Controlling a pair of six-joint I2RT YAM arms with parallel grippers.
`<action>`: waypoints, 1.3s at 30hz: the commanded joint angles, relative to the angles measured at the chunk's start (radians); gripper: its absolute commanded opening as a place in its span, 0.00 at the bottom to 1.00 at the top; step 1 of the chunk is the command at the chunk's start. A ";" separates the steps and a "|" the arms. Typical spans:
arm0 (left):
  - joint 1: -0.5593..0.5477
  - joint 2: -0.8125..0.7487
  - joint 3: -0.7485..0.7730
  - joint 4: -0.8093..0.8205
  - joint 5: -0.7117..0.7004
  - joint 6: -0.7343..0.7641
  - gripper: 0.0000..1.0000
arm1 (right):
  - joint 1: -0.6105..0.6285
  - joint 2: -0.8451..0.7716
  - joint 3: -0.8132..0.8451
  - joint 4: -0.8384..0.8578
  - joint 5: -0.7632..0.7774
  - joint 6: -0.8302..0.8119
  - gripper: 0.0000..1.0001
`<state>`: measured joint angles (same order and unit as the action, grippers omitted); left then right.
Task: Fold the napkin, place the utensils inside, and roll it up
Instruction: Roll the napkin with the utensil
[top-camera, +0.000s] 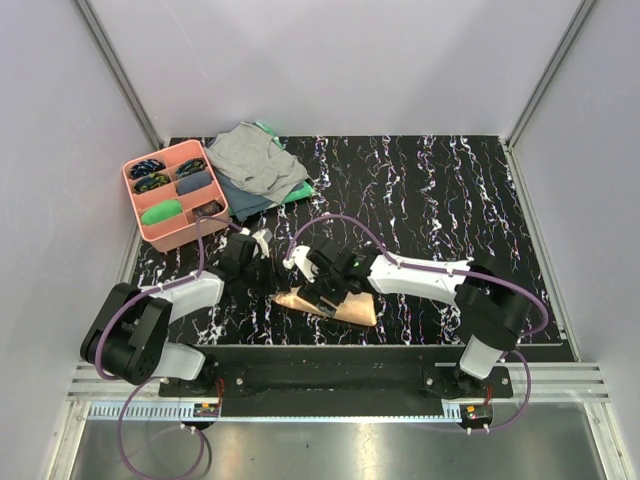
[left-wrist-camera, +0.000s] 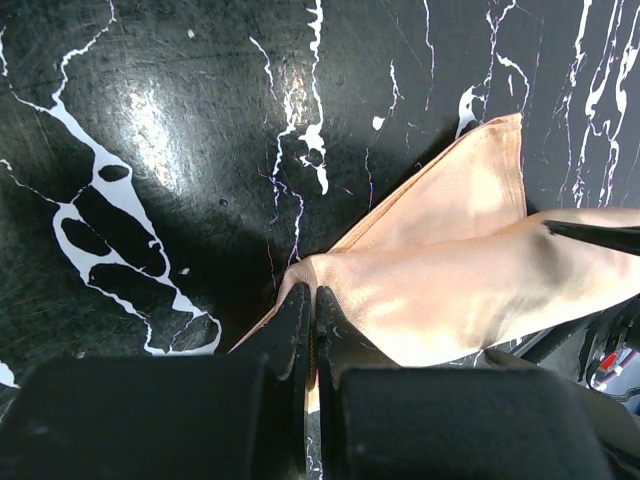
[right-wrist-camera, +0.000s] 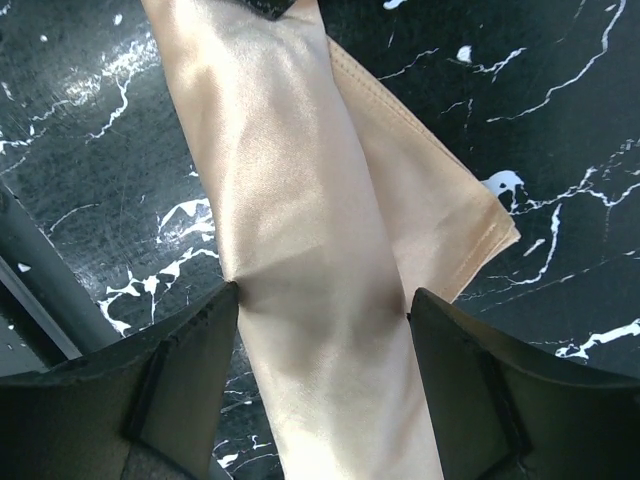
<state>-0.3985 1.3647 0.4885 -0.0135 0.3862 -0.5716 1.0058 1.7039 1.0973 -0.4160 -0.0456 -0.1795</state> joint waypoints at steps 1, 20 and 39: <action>-0.002 0.011 0.027 -0.040 -0.010 0.033 0.00 | 0.001 0.007 0.016 0.034 -0.057 -0.018 0.77; -0.002 -0.015 0.059 -0.091 -0.027 0.024 0.00 | 0.054 0.138 0.004 0.008 0.107 0.213 0.58; 0.015 -0.358 0.081 -0.296 -0.162 0.039 0.80 | -0.045 0.181 -0.034 0.151 -0.497 0.219 0.28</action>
<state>-0.3843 1.0653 0.6106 -0.2951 0.2455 -0.5232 1.0100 1.8191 1.0729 -0.2695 -0.2768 0.0353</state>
